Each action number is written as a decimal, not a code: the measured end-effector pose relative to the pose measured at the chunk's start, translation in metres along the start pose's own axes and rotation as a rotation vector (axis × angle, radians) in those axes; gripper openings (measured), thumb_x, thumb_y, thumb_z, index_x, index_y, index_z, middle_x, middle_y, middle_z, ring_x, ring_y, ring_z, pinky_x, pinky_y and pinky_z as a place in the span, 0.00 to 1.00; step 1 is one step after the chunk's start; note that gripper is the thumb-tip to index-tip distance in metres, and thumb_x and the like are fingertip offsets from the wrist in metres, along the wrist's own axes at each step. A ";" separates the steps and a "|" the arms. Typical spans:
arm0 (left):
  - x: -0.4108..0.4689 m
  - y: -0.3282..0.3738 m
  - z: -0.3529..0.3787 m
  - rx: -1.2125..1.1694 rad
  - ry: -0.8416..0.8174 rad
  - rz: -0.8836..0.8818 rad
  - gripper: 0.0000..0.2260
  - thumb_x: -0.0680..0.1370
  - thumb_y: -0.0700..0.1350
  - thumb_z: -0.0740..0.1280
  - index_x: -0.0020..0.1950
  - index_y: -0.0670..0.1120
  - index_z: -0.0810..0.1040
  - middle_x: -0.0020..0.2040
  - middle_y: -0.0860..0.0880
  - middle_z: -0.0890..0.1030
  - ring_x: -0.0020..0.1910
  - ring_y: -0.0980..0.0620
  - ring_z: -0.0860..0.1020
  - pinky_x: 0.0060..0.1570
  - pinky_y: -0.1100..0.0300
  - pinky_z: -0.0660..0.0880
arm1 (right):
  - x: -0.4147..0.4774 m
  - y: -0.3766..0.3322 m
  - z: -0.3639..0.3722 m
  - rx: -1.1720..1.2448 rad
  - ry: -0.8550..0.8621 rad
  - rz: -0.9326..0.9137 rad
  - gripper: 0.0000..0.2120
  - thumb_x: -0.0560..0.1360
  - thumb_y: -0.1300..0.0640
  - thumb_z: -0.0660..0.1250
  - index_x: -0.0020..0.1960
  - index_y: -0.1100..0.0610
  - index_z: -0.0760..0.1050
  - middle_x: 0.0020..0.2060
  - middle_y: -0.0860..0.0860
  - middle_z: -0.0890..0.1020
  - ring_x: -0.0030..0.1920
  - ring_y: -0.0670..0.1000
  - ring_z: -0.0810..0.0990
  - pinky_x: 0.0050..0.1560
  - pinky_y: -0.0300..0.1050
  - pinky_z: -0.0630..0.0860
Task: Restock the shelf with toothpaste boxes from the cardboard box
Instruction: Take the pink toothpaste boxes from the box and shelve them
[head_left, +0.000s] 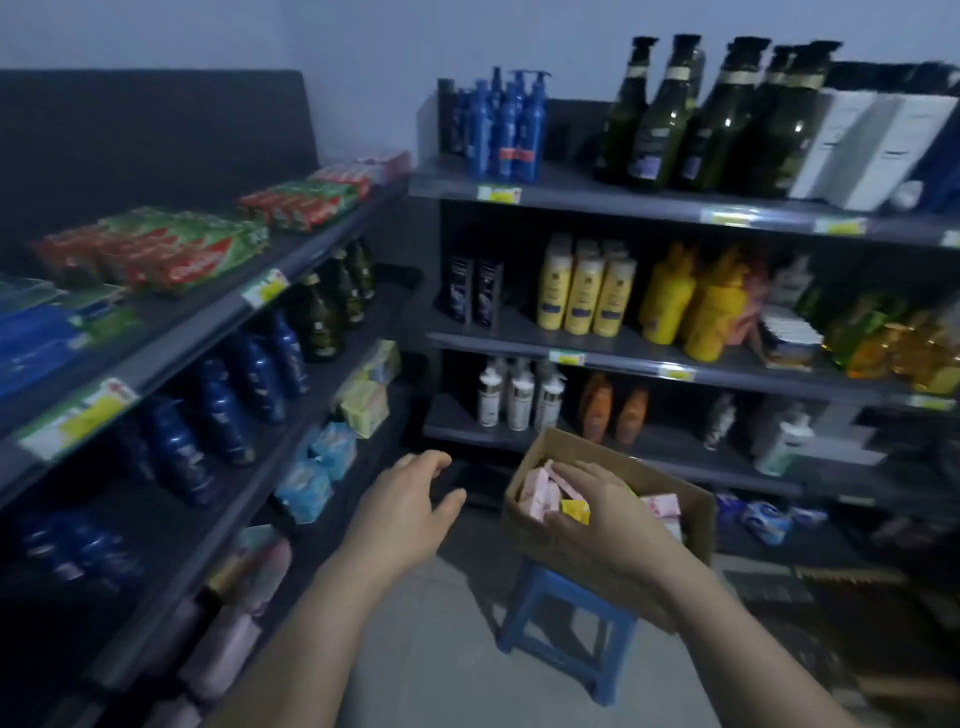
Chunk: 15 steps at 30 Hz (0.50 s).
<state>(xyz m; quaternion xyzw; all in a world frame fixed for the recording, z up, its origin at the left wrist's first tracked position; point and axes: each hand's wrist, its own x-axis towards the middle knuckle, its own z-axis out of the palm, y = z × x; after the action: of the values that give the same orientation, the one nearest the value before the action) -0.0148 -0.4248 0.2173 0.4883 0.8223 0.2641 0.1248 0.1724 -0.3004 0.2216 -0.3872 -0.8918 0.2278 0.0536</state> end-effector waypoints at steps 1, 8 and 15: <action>0.011 0.005 0.013 0.006 -0.034 0.007 0.20 0.79 0.54 0.63 0.70 0.50 0.69 0.65 0.52 0.73 0.62 0.53 0.73 0.60 0.56 0.72 | 0.002 0.017 -0.002 0.007 -0.006 0.031 0.28 0.77 0.49 0.65 0.75 0.52 0.63 0.74 0.52 0.64 0.74 0.51 0.60 0.70 0.40 0.55; 0.091 0.009 0.091 0.034 -0.240 0.001 0.20 0.78 0.52 0.64 0.69 0.49 0.71 0.64 0.50 0.74 0.60 0.52 0.75 0.60 0.56 0.72 | 0.036 0.113 0.005 0.056 -0.035 0.263 0.28 0.77 0.49 0.65 0.75 0.51 0.62 0.73 0.52 0.66 0.73 0.51 0.63 0.70 0.44 0.60; 0.201 -0.010 0.155 0.067 -0.428 -0.009 0.18 0.79 0.50 0.65 0.68 0.48 0.71 0.64 0.49 0.75 0.61 0.51 0.74 0.60 0.58 0.71 | 0.112 0.178 0.023 0.102 -0.071 0.421 0.27 0.78 0.51 0.65 0.75 0.52 0.63 0.72 0.52 0.69 0.72 0.52 0.66 0.69 0.45 0.63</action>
<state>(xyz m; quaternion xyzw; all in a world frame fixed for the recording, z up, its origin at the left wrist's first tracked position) -0.0493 -0.2059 0.0932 0.5335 0.7875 0.1264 0.2814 0.2073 -0.1224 0.1124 -0.5534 -0.7799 0.2923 -0.0070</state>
